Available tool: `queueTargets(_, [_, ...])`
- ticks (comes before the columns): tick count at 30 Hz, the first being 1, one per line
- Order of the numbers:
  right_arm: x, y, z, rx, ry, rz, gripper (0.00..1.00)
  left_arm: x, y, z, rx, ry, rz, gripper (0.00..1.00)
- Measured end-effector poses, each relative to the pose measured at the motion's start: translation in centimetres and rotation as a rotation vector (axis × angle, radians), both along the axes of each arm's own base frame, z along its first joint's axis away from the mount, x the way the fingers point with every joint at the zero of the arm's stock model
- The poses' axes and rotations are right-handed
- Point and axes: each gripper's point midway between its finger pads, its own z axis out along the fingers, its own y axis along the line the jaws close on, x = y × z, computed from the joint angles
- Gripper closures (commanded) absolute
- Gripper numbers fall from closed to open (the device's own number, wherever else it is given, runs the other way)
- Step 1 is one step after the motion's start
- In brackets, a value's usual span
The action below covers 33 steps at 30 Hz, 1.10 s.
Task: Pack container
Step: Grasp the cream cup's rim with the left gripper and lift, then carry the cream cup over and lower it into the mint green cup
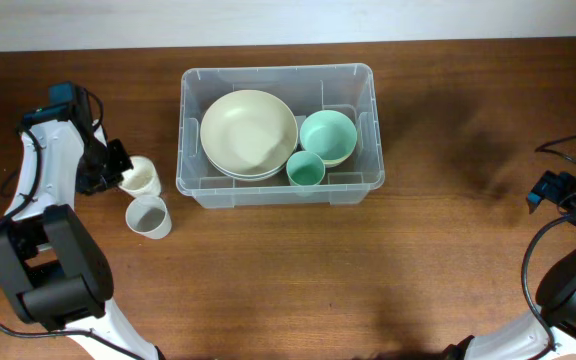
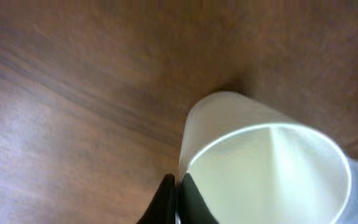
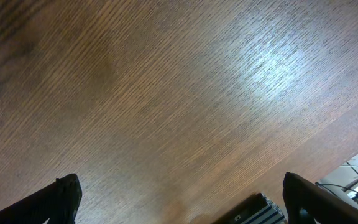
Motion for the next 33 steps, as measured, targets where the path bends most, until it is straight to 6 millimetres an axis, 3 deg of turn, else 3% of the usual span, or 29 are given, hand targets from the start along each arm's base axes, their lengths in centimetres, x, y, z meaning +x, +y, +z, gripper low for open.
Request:
queueTargets(7, [0.0, 0.0, 0.0, 0.000, 0.000, 0.000, 0.01, 1.1, 1.9, 0.2, 0.015, -0.062, 0.057, 0.99])
queueTargets(12, [0.0, 0.0, 0.0, 0.000, 0.000, 0.000, 0.01, 1.6, 4.7, 1.6, 0.027, -0.114, 0.130, 0.99])
queueTargets(17, [0.0, 0.0, 0.0, 0.000, 0.000, 0.000, 0.01, 3.2, 7.9, 5.9, 0.015, -0.233, 0.196, 0.99])
queueTargets(22, [0.0, 0.0, 0.0, 0.000, 0.000, 0.000, 0.01, 4.2, 9.5, 12.1, 0.024, -0.342, 0.210, 0.99])
queueTargets(25, [0.0, 0.0, 0.0, 0.000, 0.000, 0.000, 0.01, 5.0, 8.7, 16.2, 0.031, -0.412, 0.178, 0.99])
queueTargets(28, [0.0, 0.0, 0.0, 0.000, -0.001, 0.000, 0.01, 5.5, 6.1, 20.0, 0.020, -0.474, 0.121, 0.99])
queueTargets(33, [0.0, 0.0, 0.0, 0.000, 0.000, 0.000, 0.01, 5.4, -2.7, 24.3, -0.058, -0.537, -0.063, 0.99])
